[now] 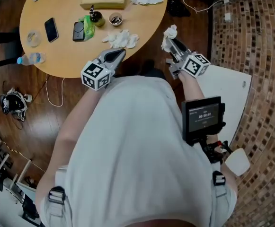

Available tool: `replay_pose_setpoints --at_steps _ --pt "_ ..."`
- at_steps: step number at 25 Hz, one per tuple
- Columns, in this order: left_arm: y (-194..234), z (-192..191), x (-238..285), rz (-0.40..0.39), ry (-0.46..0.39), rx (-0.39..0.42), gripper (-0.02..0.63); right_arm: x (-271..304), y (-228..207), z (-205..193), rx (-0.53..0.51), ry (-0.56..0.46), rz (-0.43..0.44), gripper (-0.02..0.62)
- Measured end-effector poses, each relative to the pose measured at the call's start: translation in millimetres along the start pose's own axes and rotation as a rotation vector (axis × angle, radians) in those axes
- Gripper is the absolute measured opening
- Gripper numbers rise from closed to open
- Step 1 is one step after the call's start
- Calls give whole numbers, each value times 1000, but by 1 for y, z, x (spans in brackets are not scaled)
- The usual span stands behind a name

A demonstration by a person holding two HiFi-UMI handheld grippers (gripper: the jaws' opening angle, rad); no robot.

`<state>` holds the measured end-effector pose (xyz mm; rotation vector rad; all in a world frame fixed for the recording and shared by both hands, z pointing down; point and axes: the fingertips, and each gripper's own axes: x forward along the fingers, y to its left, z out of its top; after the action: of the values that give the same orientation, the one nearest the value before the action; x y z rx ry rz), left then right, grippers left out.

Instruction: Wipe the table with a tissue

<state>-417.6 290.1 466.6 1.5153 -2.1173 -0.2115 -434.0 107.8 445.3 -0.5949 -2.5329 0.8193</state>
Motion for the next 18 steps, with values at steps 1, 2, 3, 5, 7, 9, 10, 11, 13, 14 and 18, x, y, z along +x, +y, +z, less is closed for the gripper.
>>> replay_pose_setpoints --at_steps 1,2,3,5,7,9,10,11,13,14,18 --pt "-1 2 9 -26 10 10 6 -5 1 2 2 -15 -2 41" --pt "-4 3 17 -54 19 22 6 -11 1 3 6 -33 -4 41" --pt "-10 4 25 -85 29 34 6 -20 3 4 15 -58 -8 41" --pt "-27 5 41 -163 55 61 6 -46 7 5 64 -135 -24 41" --pt "-46 4 56 -252 87 94 6 -76 12 5 143 -243 -37 41" --pt "-62 3 69 -326 116 119 6 -103 17 3 202 -339 -45 41" --pt "-68 2 75 -357 129 127 6 -114 18 2 218 -373 -54 41" --pt "-74 1 81 -386 142 133 6 -124 18 0 226 -399 -69 40" --pt "-84 -4 92 -439 169 144 6 -140 17 -5 223 -429 -110 41" --pt "-90 -7 97 -466 184 152 6 -147 18 -9 214 -436 -133 40" --pt "-134 -20 116 -610 257 203 6 -195 26 -33 197 -499 -262 41"
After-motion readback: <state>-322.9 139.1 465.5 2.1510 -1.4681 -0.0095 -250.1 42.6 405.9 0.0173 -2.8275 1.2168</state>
